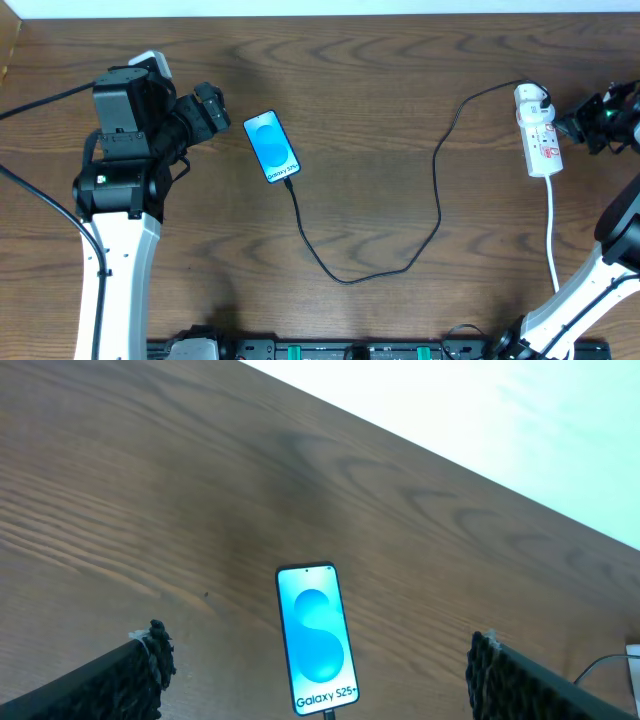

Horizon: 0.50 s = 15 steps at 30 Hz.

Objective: Plug charger to phone and switch on socket

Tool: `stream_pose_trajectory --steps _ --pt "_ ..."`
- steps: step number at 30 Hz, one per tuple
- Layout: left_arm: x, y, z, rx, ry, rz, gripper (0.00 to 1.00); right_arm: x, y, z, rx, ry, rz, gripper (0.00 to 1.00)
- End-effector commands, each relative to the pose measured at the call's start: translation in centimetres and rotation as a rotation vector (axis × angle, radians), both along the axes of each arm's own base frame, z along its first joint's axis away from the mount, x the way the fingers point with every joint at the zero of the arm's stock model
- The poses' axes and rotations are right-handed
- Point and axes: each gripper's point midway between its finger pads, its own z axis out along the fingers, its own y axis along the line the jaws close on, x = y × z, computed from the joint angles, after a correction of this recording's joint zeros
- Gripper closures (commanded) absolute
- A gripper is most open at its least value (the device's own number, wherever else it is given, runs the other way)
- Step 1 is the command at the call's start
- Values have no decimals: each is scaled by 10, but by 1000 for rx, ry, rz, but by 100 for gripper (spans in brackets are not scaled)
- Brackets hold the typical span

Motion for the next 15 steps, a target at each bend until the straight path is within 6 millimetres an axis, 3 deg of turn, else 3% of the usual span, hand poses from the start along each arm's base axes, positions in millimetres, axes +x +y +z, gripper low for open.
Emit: stream_pose_trajectory --steps 1,15 --pt "1 3 3 13 -6 6 5 3 2 -2 6 -16 17 99" --pt "1 3 3 13 -6 6 5 -1 6 -12 -20 2 40 99"
